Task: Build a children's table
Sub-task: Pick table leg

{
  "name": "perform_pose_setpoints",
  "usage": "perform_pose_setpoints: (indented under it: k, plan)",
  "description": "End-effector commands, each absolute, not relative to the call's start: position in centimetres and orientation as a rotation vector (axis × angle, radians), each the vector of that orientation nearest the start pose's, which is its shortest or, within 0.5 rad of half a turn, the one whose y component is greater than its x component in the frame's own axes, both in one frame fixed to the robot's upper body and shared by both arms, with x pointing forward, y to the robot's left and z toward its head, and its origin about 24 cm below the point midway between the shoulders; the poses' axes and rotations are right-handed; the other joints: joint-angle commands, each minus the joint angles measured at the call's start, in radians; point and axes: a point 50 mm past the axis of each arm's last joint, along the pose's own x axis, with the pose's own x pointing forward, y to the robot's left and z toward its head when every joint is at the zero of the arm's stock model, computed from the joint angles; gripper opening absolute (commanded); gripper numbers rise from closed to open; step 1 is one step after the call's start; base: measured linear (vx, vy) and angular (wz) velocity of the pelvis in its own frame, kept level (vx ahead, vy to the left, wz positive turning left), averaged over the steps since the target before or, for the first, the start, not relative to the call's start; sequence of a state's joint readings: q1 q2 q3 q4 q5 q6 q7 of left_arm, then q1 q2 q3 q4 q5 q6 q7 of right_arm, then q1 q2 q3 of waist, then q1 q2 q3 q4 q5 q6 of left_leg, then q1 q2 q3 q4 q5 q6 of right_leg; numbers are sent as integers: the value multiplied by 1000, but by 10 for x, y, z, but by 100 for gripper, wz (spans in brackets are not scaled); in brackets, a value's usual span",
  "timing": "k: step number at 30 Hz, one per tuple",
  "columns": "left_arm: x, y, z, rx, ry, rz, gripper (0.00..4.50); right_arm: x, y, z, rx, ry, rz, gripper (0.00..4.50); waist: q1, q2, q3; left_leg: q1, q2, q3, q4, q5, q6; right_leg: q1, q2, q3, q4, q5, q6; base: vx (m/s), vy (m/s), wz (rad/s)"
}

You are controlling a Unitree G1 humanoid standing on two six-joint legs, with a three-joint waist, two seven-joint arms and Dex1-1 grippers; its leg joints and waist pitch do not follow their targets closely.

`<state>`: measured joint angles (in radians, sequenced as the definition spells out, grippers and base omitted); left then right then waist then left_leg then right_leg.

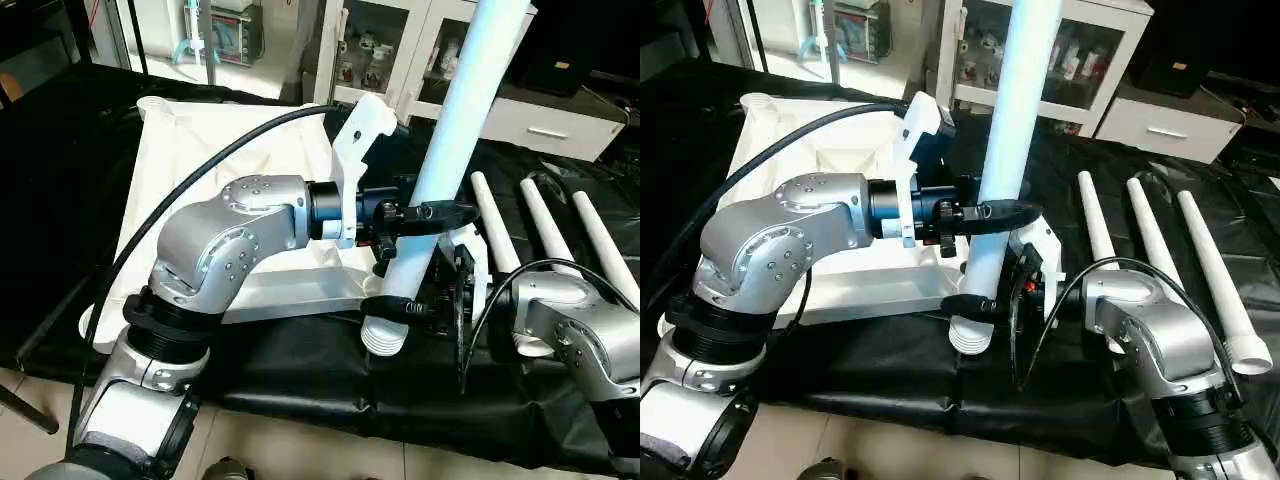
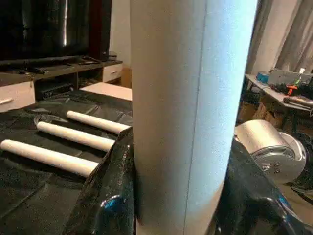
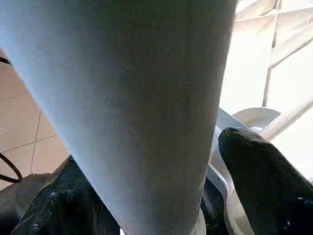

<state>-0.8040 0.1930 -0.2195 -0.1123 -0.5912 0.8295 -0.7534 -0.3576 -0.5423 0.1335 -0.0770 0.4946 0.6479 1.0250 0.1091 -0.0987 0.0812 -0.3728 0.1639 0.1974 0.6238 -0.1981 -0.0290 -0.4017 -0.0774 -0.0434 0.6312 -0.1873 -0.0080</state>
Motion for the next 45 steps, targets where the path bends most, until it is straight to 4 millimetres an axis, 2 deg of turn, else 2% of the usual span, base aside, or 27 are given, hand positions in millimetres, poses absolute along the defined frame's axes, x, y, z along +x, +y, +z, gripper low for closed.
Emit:
perform_pose_setpoints:
  k: [1,2,5,7,10,15,20,21,22,24,26,27,31,35,36,37,38,40,41,42,43,44,45]
  plan:
    - [283,19,221,-6,16,-1459,173,273,-153,111,-8,343,1224,310,-2,2,-81,20,67,-29,-73,-90,-16,49,-75,44,-68,-141,-213,0,0,0]
    - [283,19,221,-6,15,-1459,173,272,-153,110,-12,350,1230,310,-2,2,-81,21,68,-30,-73,-92,-17,49,-75,44,-67,-144,-213,0,0,0]
    - [283,19,221,-2,12,-1461,173,270,-154,108,-18,362,1237,272,-2,2,-81,21,68,-30,-73,-91,-19,49,-74,44,-68,-147,-210,0,0,0]
    - [283,19,222,-1,9,-1466,173,270,-154,107,-20,365,1238,267,-2,1,-81,20,67,-29,-72,-90,-18,50,-75,45,-67,-141,-211,0,0,0]
    - [283,19,223,1,4,-1470,173,270,-155,107,-22,369,1240,230,-1,1,-82,20,67,-29,-72,-84,-14,50,-74,44,-66,-136,-213,0,0,0]
    - [283,18,225,0,-4,-1474,173,270,-155,106,-28,371,1242,202,-1,2,-81,21,68,-30,-72,-86,-15,49,-75,44,-66,-139,-214,0,0,0]
    - [284,19,227,5,-22,-1460,173,271,-154,107,-27,358,1238,194,-1,1,-81,20,68,-30,-72,-94,-17,49,-75,44,-68,-150,-210,0,0,0]
    - [284,19,226,12,-22,-1462,208,272,-154,108,-24,349,1229,193,-1,1,-82,20,68,-30,-72,-91,-17,49,-75,44,-67,-145,-211,0,0,0]
    - [283,20,226,17,-20,-1464,208,273,-154,108,-21,343,1223,193,-1,1,-82,20,68,-30,-72,-91,-17,49,-75,44,-67,-145,-211,0,0,0]
    - [282,22,225,5,3,-1468,243,275,-154,110,-12,325,1205,193,-1,2,-82,21,67,-30,-72,-91,-15,49,-75,44,-67,-145,-211,0,0,0]
    - [282,23,225,-14,9,-1470,249,276,-155,112,3,305,1190,193,-1,4,-82,21,67,-30,-72,-83,-14,48,-75,44,-65,-130,-218,0,0,0]
    - [281,24,225,-20,9,-1469,268,276,-155,113,11,294,1182,191,-1,5,-82,21,67,-29,-72,-83,-15,48,-74,44,-64,-126,-220,0,0,0]
    - [284,28,225,-64,11,-1443,295,278,-157,119,48,255,1148,191,-2,9,-82,23,67,-29,-73,-103,-23,48,-73,44,-66,-130,-223,0,0,0]
    - [289,39,224,-103,11,-1393,338,279,-166,121,63,235,1090,190,0,19,-82,23,65,-30,-75,-123,-37,50,-71,43,-68,-127,-223,0,0,0]
    - [290,41,223,-105,8,-1386,345,279,-168,121,63,234,1082,190,0,25,-82,23,65,-31,-75,-127,-38,49,-71,43,-67,-128,-222,0,0,0]
    - [291,44,224,-114,0,-1380,345,279,-171,121,66,232,1062,190,0,26,-82,23,64,-31,-76,-134,-40,50,-71,43,-68,-130,-220,0,0,0]
    - [291,46,225,-121,-6,-1377,361,280,-173,122,68,230,1049,188,-1,23,-83,24,64,-30,-76,-136,-39,50,-70,43,-69,-133,-219,0,0,0]
    - [295,53,228,-134,-25,-1353,381,282,-180,122,61,227,1000,188,0,38,-83,24,64,-33,-77,-142,-44,51,-71,43,-69,-138,-218,0,0,0]
    - [298,57,228,-121,-41,-1330,381,284,-184,123,53,226,968,188,-4,31,-83,24,63,-32,-78,-153,-45,51,-68,41,-72,-148,-216,0,0,0]
    - [302,63,226,-99,-52,-1291,387,286,-188,123,44,223,928,188,-3,40,-84,24,62,-33,-77,-151,-47,52,-69,42,-70,-145,-216,0,0,0]
    - [308,71,221,-60,-54,-1227,394,288,-193,124,40,218,880,188,-5,39,-82,23,61,-33,-78,-153,-44,51,-67,42,-74,-150,-209,0,0,0]
    - [308,71,221,-60,-54,-1227,410,288,-193,124,40,218,880,188,-5,45,-82,23,61,-34,-79,-157,-45,50,-66,42,-75,-155,-203,0,0,0]
    - [308,71,221,-60,-54,-1227,419,288,-193,124,40,218,880,188,-9,40,-83,23,61,-32,-79,-160,-44,52,-66,42,-74,-163,-198,0,0,0]
